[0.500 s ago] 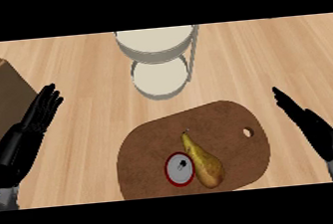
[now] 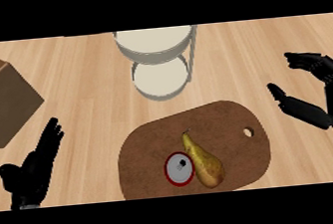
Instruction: Pick the pear from the cutting board and place it in the tiered basket
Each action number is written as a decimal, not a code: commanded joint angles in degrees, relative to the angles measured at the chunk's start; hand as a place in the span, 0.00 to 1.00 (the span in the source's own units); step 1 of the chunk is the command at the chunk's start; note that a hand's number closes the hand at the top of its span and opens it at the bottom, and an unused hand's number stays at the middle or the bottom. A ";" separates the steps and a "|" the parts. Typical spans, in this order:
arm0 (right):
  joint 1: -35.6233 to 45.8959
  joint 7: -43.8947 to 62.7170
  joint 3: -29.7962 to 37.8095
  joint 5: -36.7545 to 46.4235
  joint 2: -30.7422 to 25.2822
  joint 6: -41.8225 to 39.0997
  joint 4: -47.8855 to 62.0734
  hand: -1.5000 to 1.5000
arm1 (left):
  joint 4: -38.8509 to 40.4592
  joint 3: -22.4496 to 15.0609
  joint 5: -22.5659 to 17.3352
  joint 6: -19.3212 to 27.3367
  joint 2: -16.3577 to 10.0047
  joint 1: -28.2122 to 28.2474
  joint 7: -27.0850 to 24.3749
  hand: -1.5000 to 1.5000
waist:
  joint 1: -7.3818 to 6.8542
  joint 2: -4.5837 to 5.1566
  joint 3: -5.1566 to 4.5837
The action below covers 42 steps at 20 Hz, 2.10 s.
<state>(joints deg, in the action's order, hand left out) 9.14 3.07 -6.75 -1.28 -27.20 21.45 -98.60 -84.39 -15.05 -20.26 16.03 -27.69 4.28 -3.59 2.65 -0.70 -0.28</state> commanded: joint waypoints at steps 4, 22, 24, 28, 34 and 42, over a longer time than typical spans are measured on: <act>-9.98 -6.12 -1.53 2.63 11.36 12.58 -15.84 0.00 | 6.23 -4.72 6.24 8.78 8.65 -1.17 0.70 0.50 | -0.60 0.43 0.26; -21.85 43.93 -18.15 39.01 -17.92 -12.24 -40.79 0.00 | 5.20 -3.18 6.52 7.43 7.80 -0.97 2.14 0.50 | -1.79 0.50 -0.37; -19.64 49.28 -21.94 43.00 -16.01 -12.47 -41.23 0.00 | 4.36 -5.32 8.09 9.52 10.34 -0.32 2.03 0.50 | -2.17 0.33 -0.24; -10.57 58.52 -27.65 47.78 -12.11 -15.50 -38.45 0.00 | 6.59 -2.88 7.44 7.51 8.80 -3.76 2.36 0.50 | -2.83 0.57 -0.16; -0.55 67.15 -37.85 57.35 -3.61 -21.81 -29.92 0.00 | 5.68 -5.09 8.33 7.12 10.13 -1.28 2.46 0.50 | -3.31 0.50 0.00; -0.58 75.38 -44.45 65.02 8.34 -33.94 -22.08 0.00 | 5.36 -3.26 8.29 7.22 9.74 -2.19 3.43 0.50 | -2.70 0.47 0.09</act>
<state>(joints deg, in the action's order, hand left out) 7.26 66.14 -47.81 59.60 -24.73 -3.51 -122.35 -80.16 -18.20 -11.87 23.33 -18.28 1.37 -1.55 -0.28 -0.44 0.07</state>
